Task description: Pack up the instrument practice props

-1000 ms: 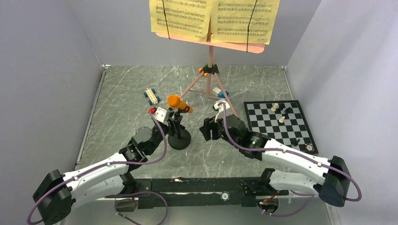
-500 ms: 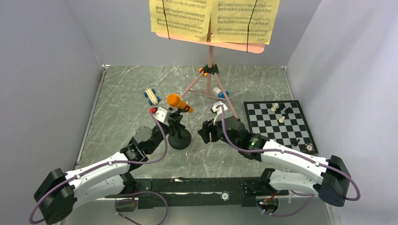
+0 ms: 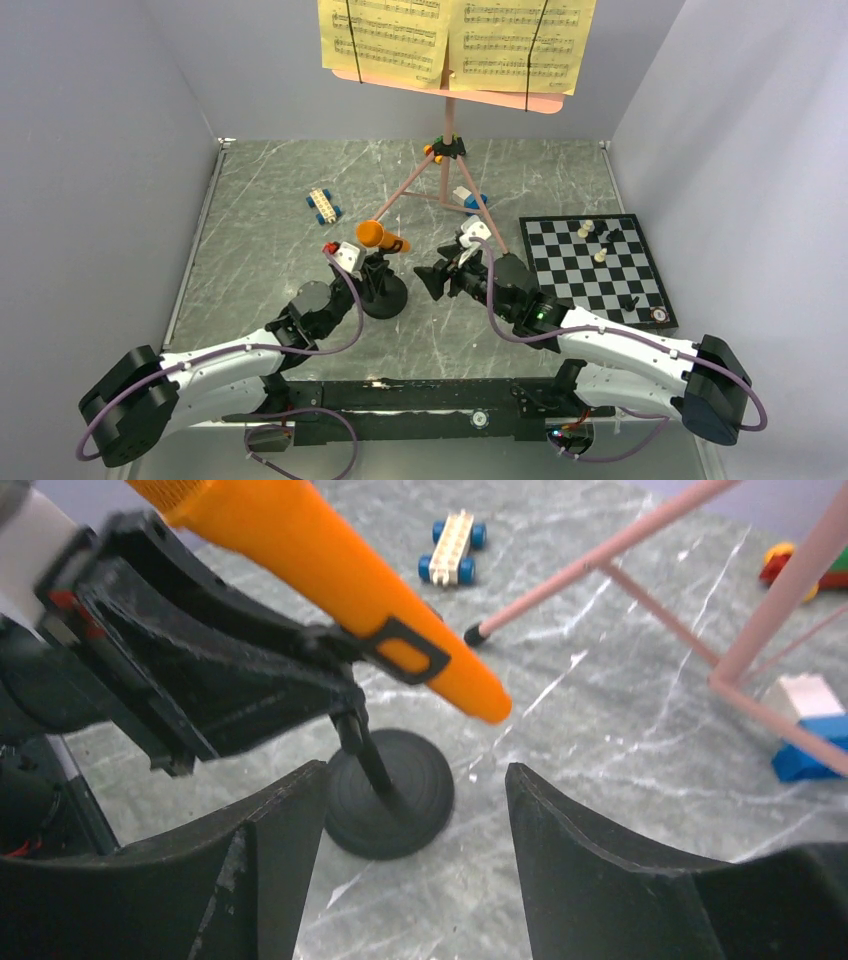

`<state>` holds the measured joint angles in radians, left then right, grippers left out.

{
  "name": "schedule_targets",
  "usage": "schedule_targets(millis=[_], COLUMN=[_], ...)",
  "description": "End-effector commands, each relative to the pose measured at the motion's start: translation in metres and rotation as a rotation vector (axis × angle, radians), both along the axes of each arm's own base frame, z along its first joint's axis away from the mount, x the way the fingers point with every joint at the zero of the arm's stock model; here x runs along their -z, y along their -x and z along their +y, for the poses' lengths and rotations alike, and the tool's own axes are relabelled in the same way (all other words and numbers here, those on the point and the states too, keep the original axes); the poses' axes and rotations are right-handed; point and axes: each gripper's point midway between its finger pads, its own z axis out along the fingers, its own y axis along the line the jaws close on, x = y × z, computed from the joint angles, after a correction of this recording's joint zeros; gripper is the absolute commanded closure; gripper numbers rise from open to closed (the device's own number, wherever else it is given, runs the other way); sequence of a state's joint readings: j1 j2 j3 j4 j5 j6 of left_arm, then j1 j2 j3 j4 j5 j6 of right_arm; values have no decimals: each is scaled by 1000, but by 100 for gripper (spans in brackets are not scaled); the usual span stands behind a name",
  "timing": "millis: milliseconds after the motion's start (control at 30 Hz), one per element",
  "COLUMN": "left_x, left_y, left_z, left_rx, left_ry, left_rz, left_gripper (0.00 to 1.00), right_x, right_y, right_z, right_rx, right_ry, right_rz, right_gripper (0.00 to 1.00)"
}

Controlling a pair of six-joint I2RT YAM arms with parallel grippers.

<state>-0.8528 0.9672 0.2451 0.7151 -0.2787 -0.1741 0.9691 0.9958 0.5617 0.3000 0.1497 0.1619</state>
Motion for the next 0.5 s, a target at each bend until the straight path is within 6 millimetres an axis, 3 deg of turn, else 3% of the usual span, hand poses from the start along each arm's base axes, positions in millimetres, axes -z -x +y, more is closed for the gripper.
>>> schedule_targets(millis=[0,233,467], left_x=[46,64,67], left_y=[19,29,35], left_z=[-7,-4,1], left_rx=[45,55,57], left_ry=[-58,-89,-89], left_rz=[128,173,179], left_gripper=[100,100,100], right_x=[-59,-59,-61], right_y=[-9,-19,-14], right_z=[18,43,53], right_rx=[-44,-89,-143], right_ry=[-110,-73,-76], right_rz=[-185,-224,-358], right_gripper=[29,16,17])
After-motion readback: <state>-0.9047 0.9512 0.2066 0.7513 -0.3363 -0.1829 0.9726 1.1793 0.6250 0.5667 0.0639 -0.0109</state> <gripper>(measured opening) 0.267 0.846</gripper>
